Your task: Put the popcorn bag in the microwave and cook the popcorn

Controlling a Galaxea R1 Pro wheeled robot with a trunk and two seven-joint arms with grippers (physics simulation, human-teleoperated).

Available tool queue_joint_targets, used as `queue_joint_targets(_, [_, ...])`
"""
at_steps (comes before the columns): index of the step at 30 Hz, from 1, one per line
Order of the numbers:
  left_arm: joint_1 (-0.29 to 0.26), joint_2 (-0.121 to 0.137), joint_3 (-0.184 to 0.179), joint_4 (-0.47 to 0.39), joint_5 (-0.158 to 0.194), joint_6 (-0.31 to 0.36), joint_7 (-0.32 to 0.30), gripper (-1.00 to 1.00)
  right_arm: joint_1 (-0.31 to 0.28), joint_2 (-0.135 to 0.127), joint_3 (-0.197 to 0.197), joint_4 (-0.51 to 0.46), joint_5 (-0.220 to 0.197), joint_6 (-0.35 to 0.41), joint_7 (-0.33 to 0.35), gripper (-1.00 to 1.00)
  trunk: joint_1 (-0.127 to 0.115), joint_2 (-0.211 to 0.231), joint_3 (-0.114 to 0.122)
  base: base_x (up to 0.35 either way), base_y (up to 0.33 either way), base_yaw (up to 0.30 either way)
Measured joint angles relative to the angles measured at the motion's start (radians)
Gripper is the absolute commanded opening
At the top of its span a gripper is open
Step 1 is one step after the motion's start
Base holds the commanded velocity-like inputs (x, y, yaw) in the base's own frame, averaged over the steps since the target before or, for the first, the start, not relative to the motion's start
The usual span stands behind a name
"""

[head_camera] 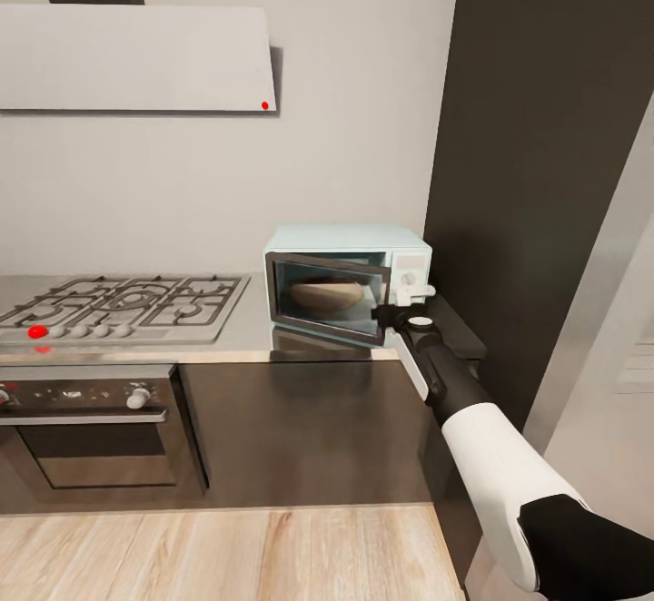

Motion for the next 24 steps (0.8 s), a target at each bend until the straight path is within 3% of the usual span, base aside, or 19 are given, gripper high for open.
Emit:
queue_joint_targets(5, [0.000, 0.000, 0.000, 0.000, 0.000, 0.003, 0.001, 1.00, 0.000, -0.003, 0.001, 0.000, -0.001, 0.025, 0.012, 1.00, 0.000, 0.000, 0.000, 0.000, 0.000, 0.000])
queue_joint_targets(9, [0.000, 0.000, -0.001, 0.000, 0.000, 0.004, 0.001, 1.00, 0.006, -0.008, 0.004, 0.000, 0.002, 0.048, 0.097, 1.00, 0.000, 0.000, 0.000, 0.000, 0.000, 0.000])
queue_joint_targets(10, [0.000, 0.000, -0.001, 0.000, 0.000, 0.004, 0.001, 1.00, 0.007, -0.017, 0.004, 0.000, 0.003, 0.052, 0.150, 1.00, 0.000, 0.000, 0.000, 0.000, 0.000, 0.000])
queue_joint_targets(15, [0.000, 0.000, -0.001, 0.000, 0.000, 0.003, 0.001, 1.00, 0.007, -0.093, 0.009, -0.001, 0.004, 0.059, 0.252, 1.00, 0.000, 0.000, 0.000, 0.000, 0.000, 0.000])
queue_joint_targets(19, [0.000, 0.000, -0.001, 0.000, 0.000, 0.004, 0.001, 1.00, 0.008, -0.178, 0.007, -0.003, 0.005, 0.074, 0.371, 1.00, 0.000, 0.000, 0.000, 0.000, 0.000, 0.000])
queue_joint_targets(22, [0.000, 0.000, -0.001, 0.000, 0.000, 0.004, 0.001, 1.00, 0.007, -0.222, 0.007, -0.003, 0.008, 0.097, 0.407, 1.00, 0.000, 0.000, 0.000, 0.000, 0.000, 0.000])
queue_joint_targets(24, [0.000, 0.000, 0.000, 0.000, 0.001, 0.004, 0.001, 1.00, 0.007, -0.235, 0.006, -0.002, 0.009, 0.102, 0.412, 1.00, 0.000, 0.000, 0.000, 0.000, 0.000, 0.000])
